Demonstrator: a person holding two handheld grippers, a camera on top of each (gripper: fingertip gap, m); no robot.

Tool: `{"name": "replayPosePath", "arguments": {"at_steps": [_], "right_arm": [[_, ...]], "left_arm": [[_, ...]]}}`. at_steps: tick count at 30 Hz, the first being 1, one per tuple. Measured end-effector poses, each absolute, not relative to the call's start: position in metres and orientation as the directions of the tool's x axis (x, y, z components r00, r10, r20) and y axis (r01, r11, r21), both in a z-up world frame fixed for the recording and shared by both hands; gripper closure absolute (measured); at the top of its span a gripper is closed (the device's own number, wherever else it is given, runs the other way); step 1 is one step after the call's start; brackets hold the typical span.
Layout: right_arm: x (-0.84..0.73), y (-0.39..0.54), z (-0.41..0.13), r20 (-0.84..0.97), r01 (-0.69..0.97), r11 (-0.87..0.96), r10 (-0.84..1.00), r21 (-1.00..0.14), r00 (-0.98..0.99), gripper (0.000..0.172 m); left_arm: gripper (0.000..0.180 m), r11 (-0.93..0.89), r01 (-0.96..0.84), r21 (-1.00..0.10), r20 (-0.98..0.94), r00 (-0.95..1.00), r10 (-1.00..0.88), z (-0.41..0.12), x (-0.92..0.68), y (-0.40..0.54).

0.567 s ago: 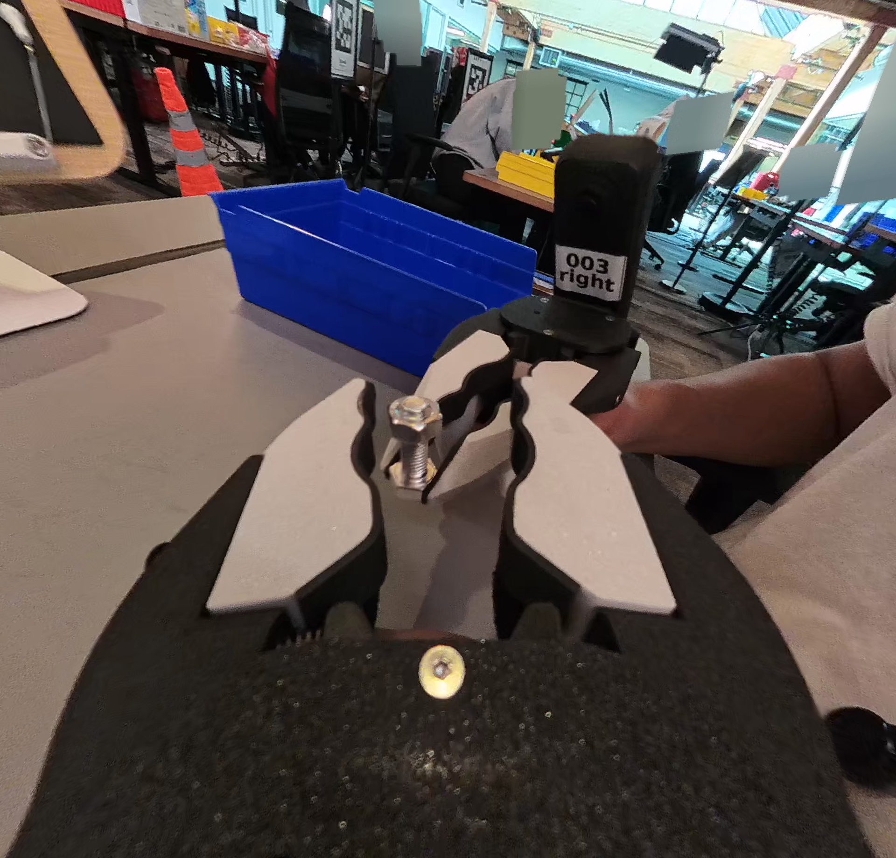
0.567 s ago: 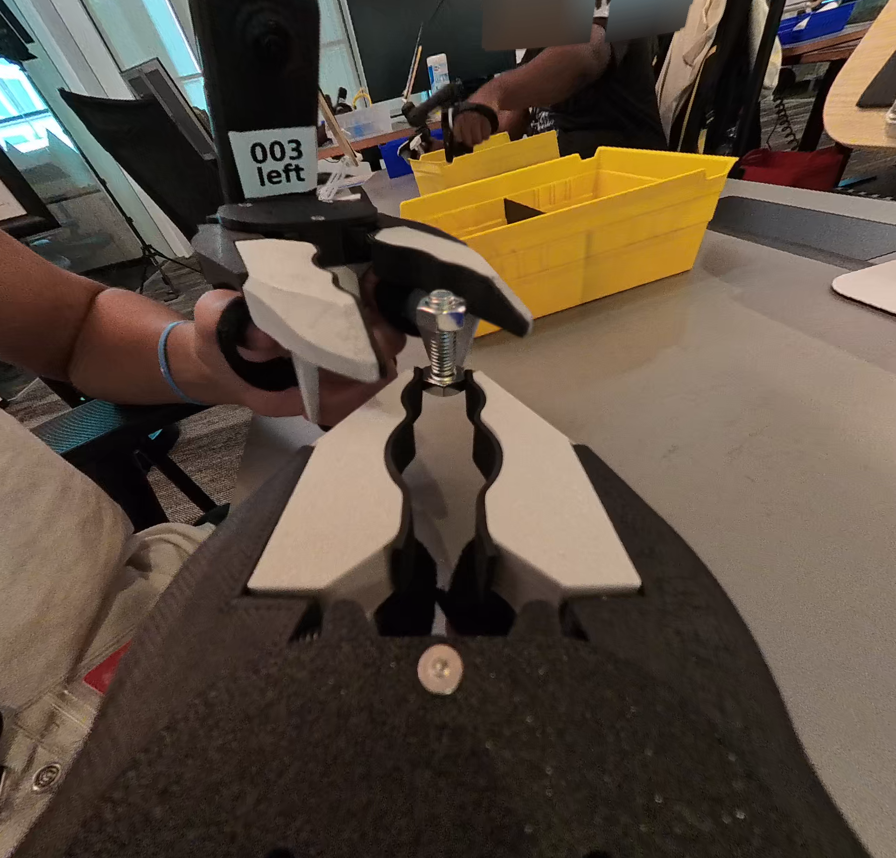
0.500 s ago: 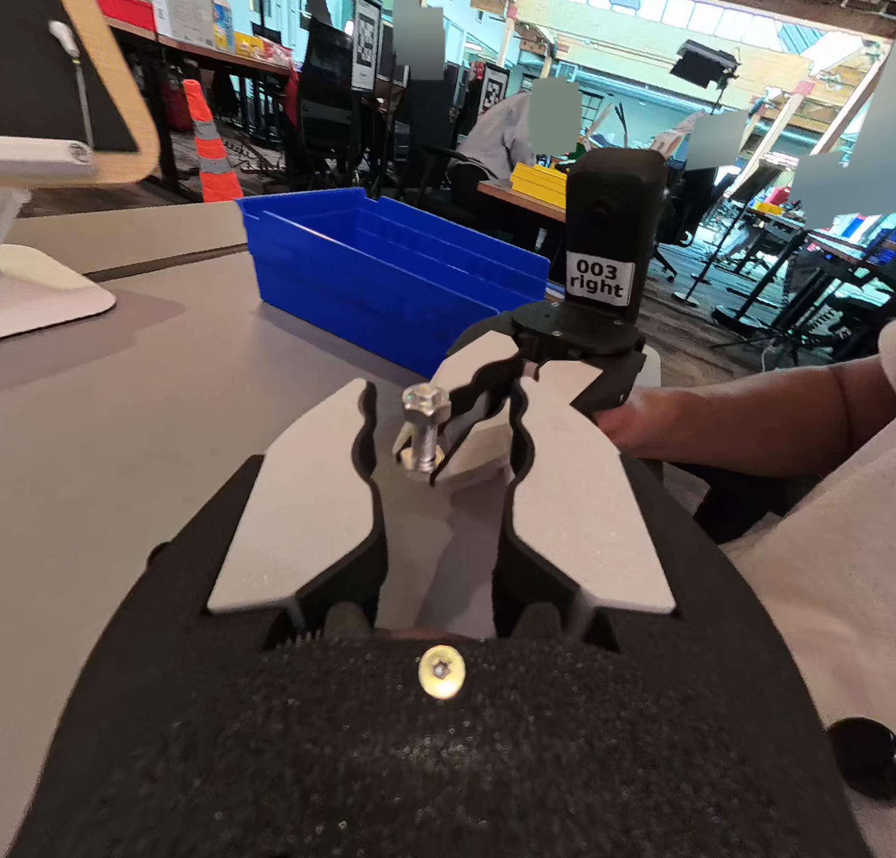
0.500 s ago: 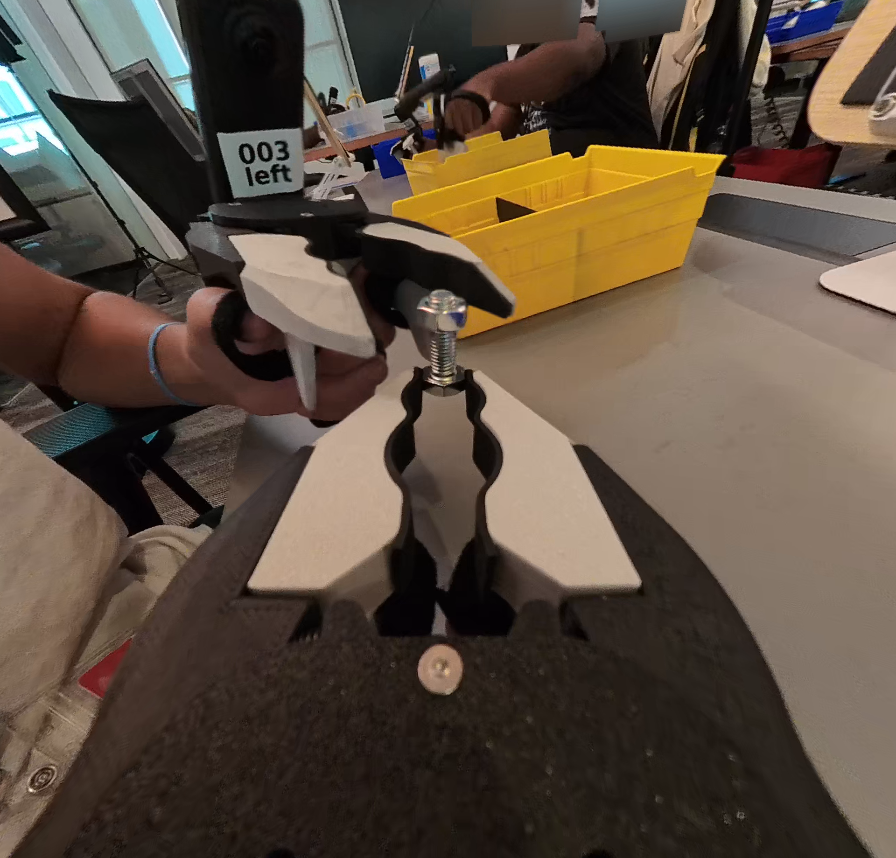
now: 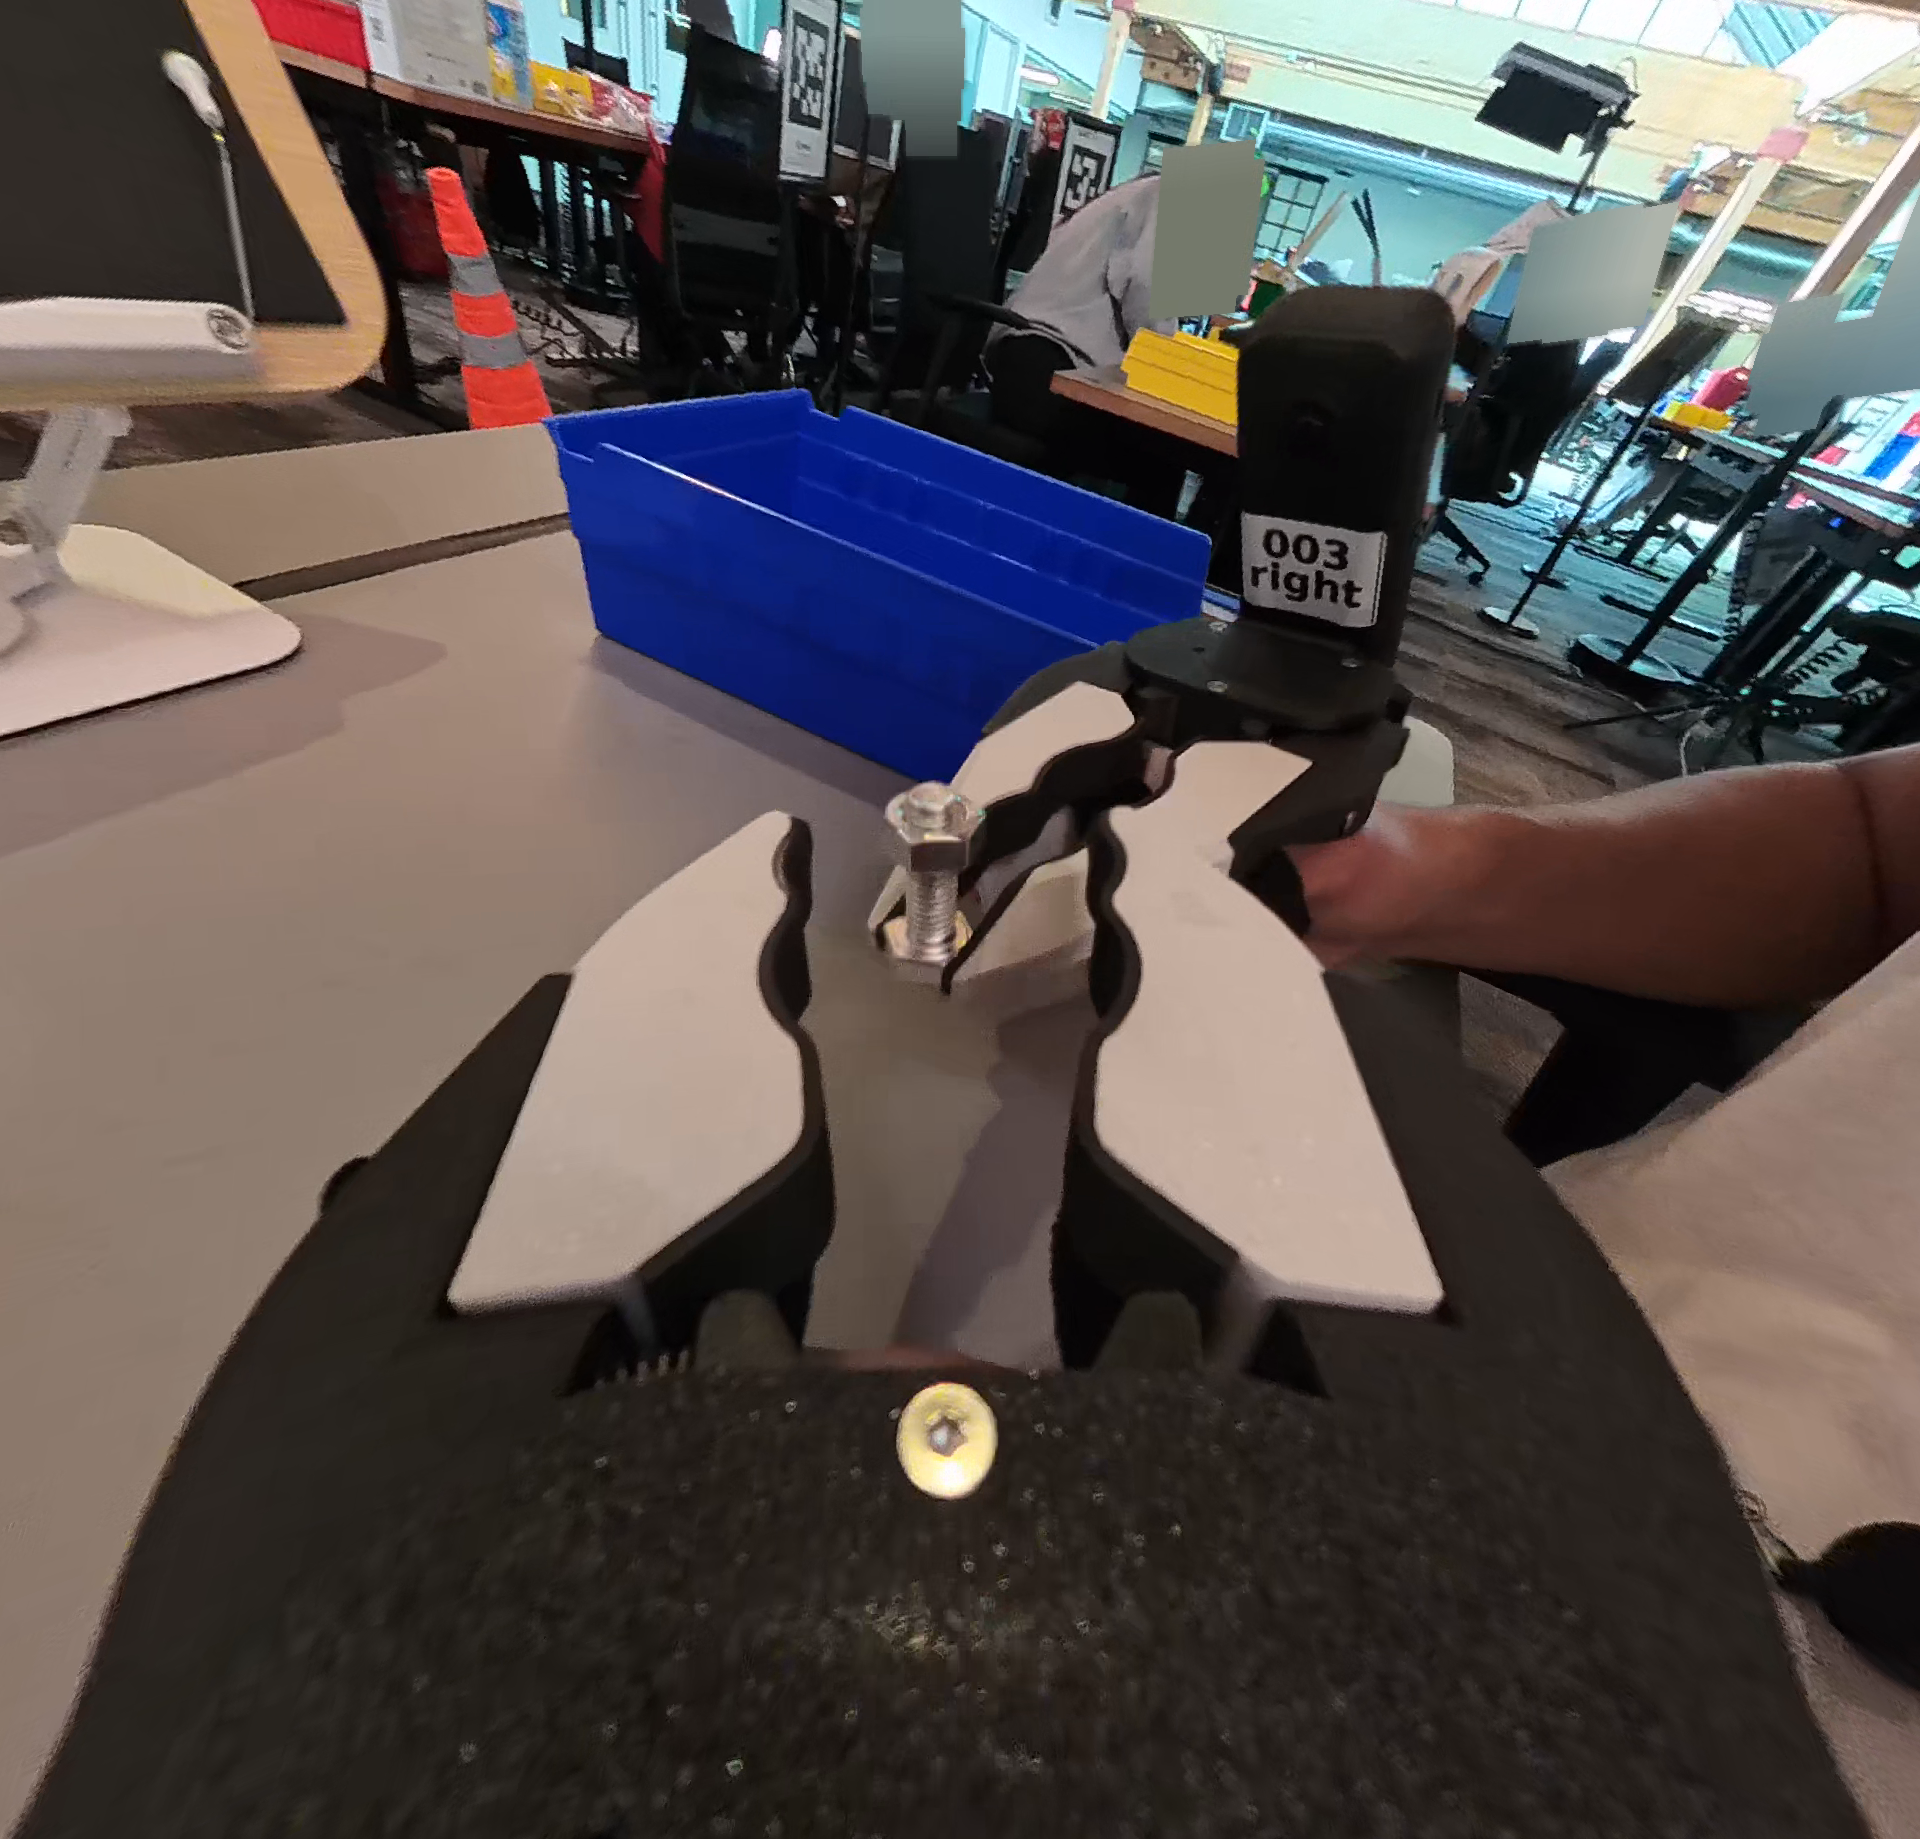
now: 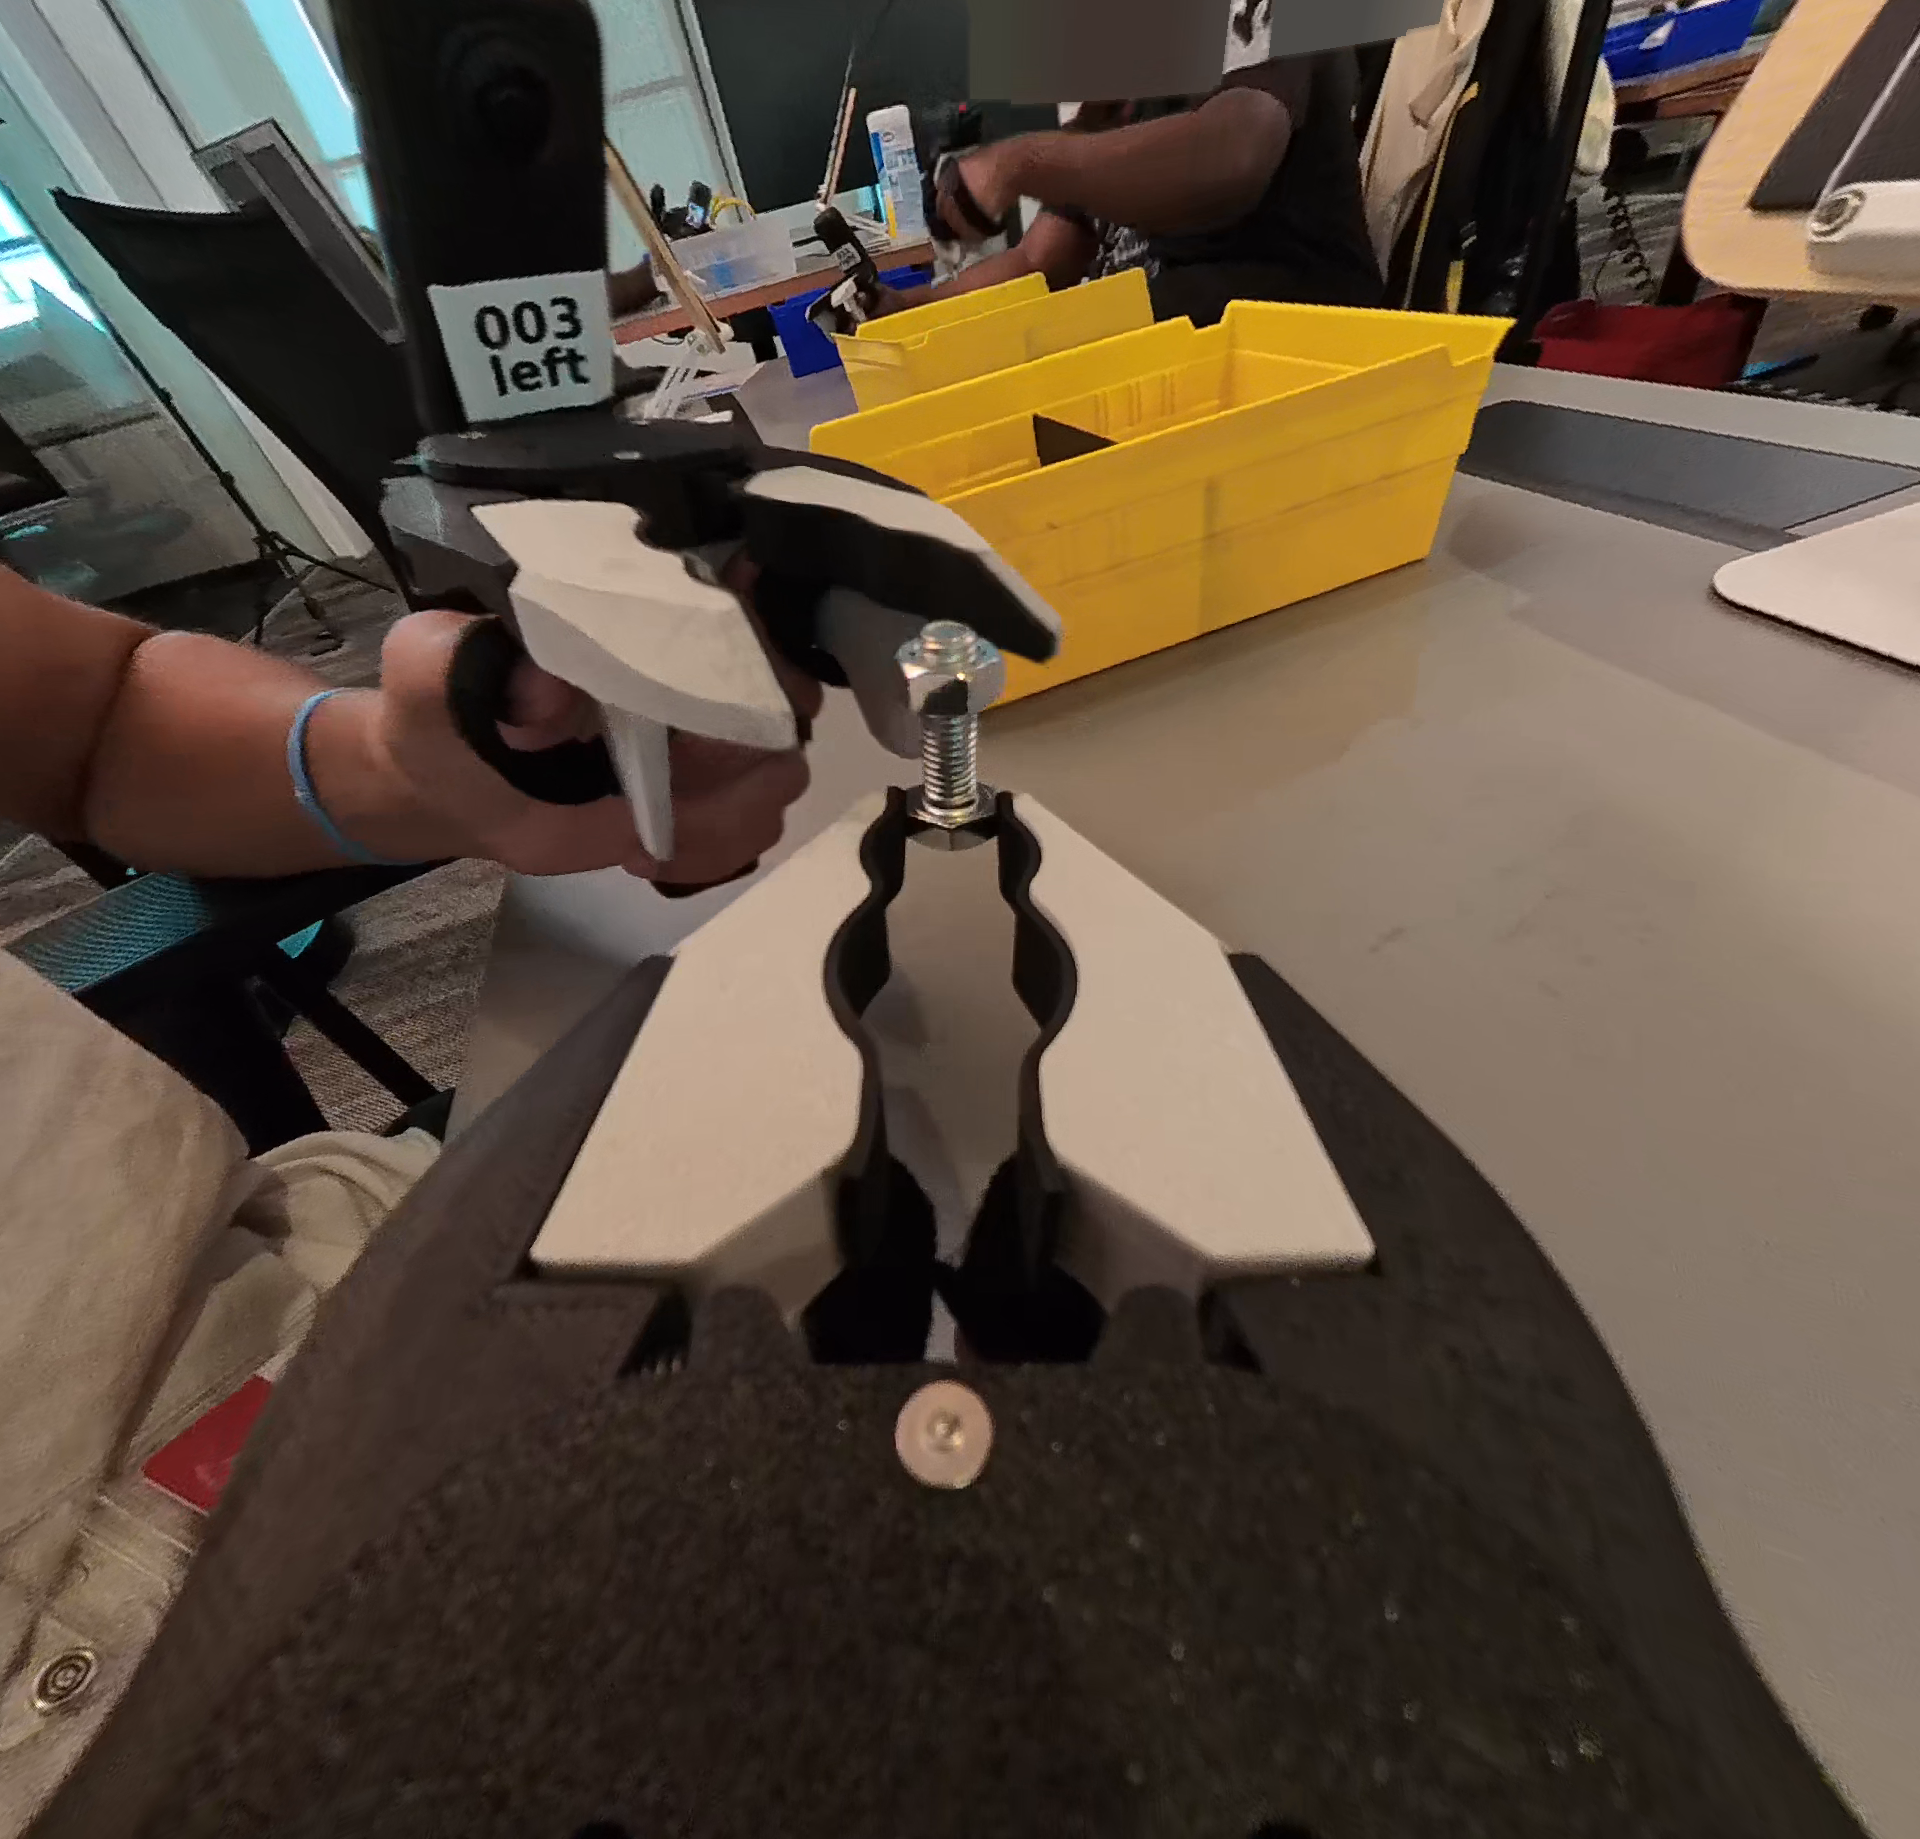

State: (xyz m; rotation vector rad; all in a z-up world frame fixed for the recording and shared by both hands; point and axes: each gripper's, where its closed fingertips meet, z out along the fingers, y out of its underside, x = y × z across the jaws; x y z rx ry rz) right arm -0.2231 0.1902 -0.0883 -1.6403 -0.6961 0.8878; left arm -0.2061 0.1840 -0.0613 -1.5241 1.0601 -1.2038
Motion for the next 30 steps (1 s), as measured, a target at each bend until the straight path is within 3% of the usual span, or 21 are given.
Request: {"name": "replayPosePath", "arguments": {"at_steps": [9,14,21,30], "right_arm": [[-0.231,0.185,-0.088,-0.188,0.010,-0.228,0.828,-0.974,0.528,0.154],[-0.224,0.190,-0.089,-0.199,0.001,-0.239,0.814,-0.971,0.546,0.155],[-0.230,0.186,-0.089,-0.189,0.011,-0.230,0.825,-0.973,0.533,0.155],[-0.222,0.193,-0.093,-0.203,0.009,-0.250,0.806,-0.968,0.556,0.155]], "left_arm": [[0.128,-0.251,-0.130,-0.959,0.242,0.079,-0.967,-0.064,-0.192,0.171],[0.132,-0.237,-0.117,-0.964,0.217,0.158,-0.963,-0.064,-0.206,0.185],[0.132,-0.250,-0.146,-0.957,0.238,0.097,-0.967,-0.066,-0.195,0.173],[0.140,-0.247,-0.145,-0.958,0.224,0.156,-0.962,-0.065,-0.208,0.183]]}}
